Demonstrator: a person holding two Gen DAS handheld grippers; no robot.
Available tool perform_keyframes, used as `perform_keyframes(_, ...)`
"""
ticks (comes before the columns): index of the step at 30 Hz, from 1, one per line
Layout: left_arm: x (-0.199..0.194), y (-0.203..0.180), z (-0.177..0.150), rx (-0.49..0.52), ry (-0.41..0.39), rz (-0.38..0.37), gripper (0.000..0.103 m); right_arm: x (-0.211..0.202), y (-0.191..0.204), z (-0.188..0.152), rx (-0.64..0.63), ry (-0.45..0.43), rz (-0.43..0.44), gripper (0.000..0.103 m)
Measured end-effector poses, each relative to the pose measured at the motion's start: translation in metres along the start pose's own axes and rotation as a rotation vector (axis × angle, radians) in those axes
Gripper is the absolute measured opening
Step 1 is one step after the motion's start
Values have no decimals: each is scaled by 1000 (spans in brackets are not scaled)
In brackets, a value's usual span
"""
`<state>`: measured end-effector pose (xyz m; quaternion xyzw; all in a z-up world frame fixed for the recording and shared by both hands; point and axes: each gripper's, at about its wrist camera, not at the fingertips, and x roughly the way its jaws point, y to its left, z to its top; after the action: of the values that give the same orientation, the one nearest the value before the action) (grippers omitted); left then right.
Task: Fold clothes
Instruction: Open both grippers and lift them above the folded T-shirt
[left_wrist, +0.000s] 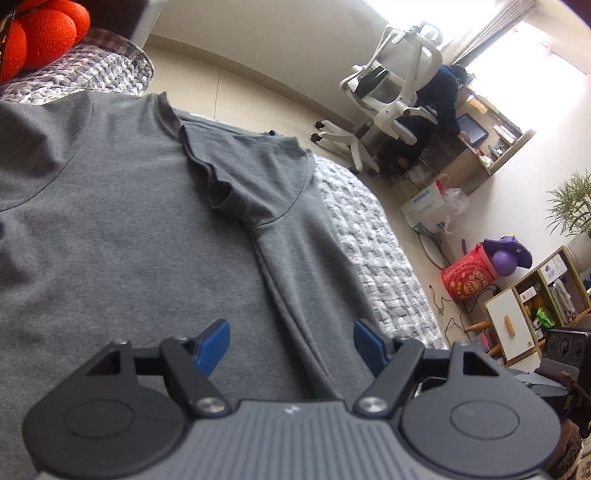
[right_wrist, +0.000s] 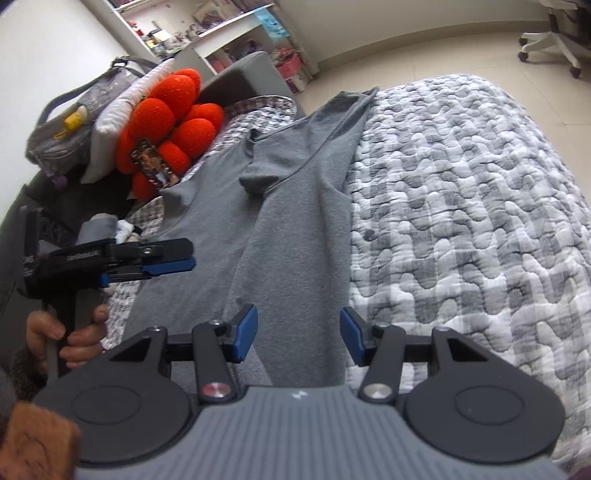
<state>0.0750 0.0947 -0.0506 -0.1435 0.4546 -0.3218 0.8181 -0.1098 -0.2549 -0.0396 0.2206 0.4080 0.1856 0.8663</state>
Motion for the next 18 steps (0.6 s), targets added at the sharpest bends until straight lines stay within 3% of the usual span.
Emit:
perform_keyframes(6,-6,2,-3,-4,-7,6,73,7,2,-3,-19,32,116,54)
perform_keyframes(14,-5,3,-3,-24,-5,-1,73,13,5,-10,-34,81,152,54)
perform_keyframes(18,0,3,-3,-31,14,-13,64,12,2,-14,-25,95,158,54)
